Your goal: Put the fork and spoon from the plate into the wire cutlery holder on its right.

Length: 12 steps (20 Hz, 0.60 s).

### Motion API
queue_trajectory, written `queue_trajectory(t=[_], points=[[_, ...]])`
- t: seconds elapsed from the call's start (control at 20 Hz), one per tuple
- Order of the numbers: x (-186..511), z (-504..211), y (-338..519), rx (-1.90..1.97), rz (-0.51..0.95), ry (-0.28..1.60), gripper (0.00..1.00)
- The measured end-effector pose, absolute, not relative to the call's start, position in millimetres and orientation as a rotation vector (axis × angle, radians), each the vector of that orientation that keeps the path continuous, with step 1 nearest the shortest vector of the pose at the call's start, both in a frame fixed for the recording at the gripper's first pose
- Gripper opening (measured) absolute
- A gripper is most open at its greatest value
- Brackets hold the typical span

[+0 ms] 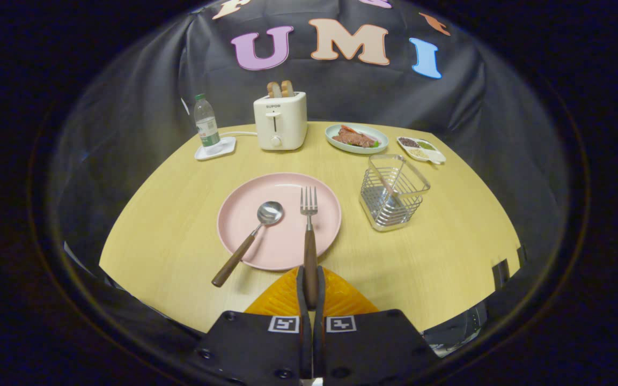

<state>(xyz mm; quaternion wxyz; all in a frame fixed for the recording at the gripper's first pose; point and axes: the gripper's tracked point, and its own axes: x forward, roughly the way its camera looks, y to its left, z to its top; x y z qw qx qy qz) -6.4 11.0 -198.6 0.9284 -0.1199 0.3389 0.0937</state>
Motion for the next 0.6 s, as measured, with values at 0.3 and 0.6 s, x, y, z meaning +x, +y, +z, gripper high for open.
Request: queue_trajectory(t=[0.3,0.6], points=[[1.4,-148.6,-17.6,-0.256,0.190,0.689,0.04],[28.8,-115.7,-68.1,-0.298,0.155,0.758,0.04]])
